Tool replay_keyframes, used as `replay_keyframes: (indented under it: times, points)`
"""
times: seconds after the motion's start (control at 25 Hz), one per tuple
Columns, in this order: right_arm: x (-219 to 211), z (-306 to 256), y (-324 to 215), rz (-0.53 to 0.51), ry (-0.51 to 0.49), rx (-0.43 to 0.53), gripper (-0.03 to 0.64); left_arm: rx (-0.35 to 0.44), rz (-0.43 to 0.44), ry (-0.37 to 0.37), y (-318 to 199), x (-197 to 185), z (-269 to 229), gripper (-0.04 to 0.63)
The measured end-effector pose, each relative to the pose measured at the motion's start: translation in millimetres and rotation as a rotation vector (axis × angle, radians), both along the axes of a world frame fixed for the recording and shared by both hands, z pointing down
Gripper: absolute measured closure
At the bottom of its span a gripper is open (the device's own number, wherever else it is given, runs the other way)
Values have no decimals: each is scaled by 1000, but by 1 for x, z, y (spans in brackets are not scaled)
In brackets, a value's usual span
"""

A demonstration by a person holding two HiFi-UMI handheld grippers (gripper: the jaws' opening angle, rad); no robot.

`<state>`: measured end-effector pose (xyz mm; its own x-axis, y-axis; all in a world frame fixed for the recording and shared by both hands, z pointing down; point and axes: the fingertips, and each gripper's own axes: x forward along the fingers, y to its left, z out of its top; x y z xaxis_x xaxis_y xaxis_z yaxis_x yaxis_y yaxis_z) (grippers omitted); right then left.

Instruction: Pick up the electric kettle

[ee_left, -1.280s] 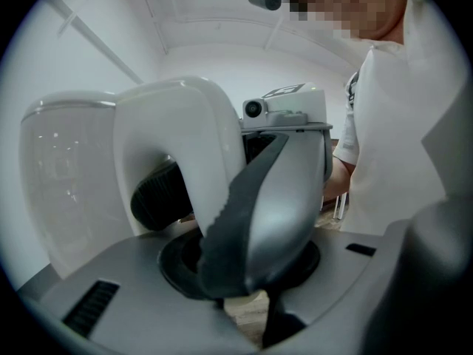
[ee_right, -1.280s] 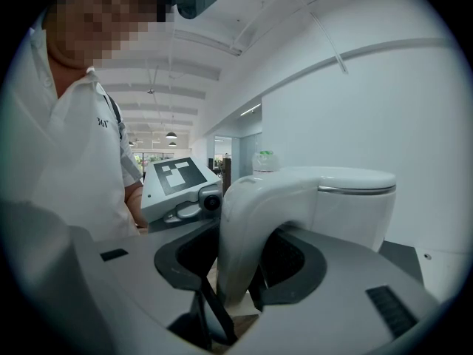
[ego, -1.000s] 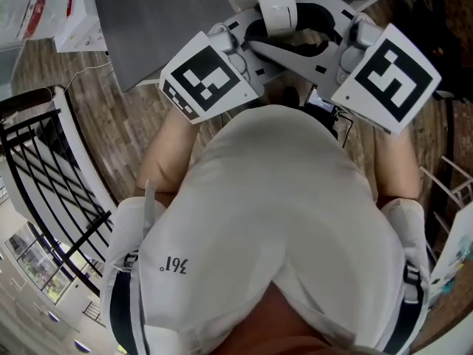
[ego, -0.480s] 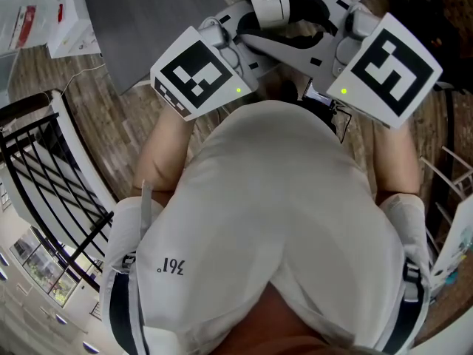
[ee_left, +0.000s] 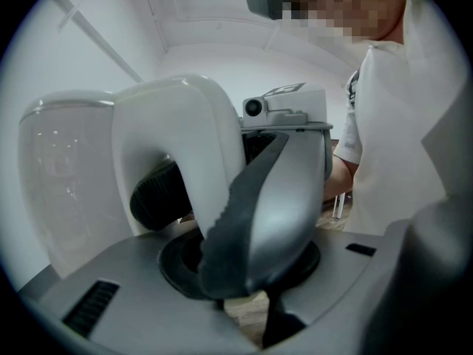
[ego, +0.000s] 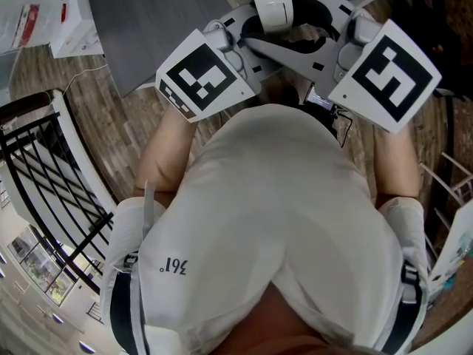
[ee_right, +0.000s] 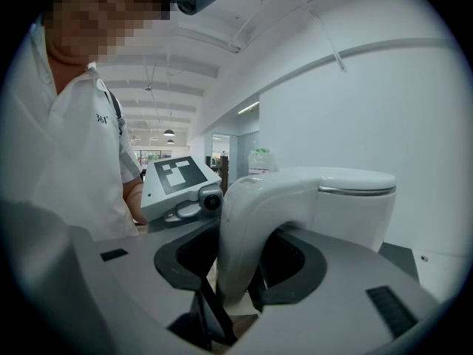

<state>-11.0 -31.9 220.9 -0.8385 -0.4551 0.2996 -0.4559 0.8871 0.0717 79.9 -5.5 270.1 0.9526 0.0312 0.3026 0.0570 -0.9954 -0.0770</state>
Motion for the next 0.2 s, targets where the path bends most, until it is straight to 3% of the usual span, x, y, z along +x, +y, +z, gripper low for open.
replay_keyframes:
  times: [0.2]
  points:
    - [0,0,1,1,10,-1,463,-1,-2,0,1,0,-1,486]
